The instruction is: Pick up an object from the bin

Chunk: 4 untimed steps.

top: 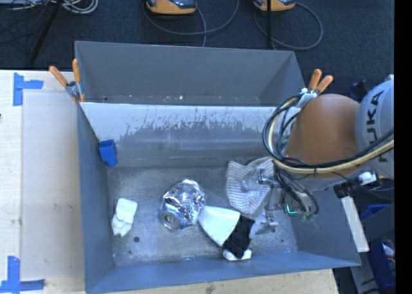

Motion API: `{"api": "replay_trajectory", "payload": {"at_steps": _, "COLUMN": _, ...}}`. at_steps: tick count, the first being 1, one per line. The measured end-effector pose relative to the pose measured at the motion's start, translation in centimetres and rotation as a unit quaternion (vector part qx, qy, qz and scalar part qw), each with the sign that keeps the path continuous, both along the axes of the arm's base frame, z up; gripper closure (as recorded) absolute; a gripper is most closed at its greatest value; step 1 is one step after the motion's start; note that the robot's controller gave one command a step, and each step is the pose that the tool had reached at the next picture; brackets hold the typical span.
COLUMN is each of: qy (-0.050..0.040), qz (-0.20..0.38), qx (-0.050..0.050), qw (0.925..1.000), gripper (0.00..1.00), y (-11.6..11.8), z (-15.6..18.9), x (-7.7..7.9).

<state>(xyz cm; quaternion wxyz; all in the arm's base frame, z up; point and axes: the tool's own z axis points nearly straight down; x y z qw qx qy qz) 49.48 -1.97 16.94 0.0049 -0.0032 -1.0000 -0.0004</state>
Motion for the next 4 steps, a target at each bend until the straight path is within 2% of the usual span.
{"api": "replay_trajectory", "payload": {"at_steps": 1, "qy": -0.0038, "qz": 0.000, "qx": 0.000, "qw": 1.0000, "gripper": 0.00, "y": 0.0, "z": 0.4, "x": 0.2}}
{"api": "replay_trajectory", "payload": {"at_steps": 2, "qy": -0.0068, "qz": 0.044, "qx": 0.000, "qw": 0.9990, "gripper": 0.00, "y": 0.0, "z": -2.1, "x": 0.2}}
{"api": "replay_trajectory", "payload": {"at_steps": 3, "qy": -0.0090, "qz": 0.151, "qx": -0.001, "qw": 0.9885, "gripper": 1.00, "y": 0.9, "z": -9.2, "x": 0.3}}
{"api": "replay_trajectory", "payload": {"at_steps": 4, "qy": -0.0090, "qz": 0.151, "qx": -0.001, "qw": 0.9885, "gripper": 1.00, "y": 0.9, "z": -9.2, "x": 0.3}}
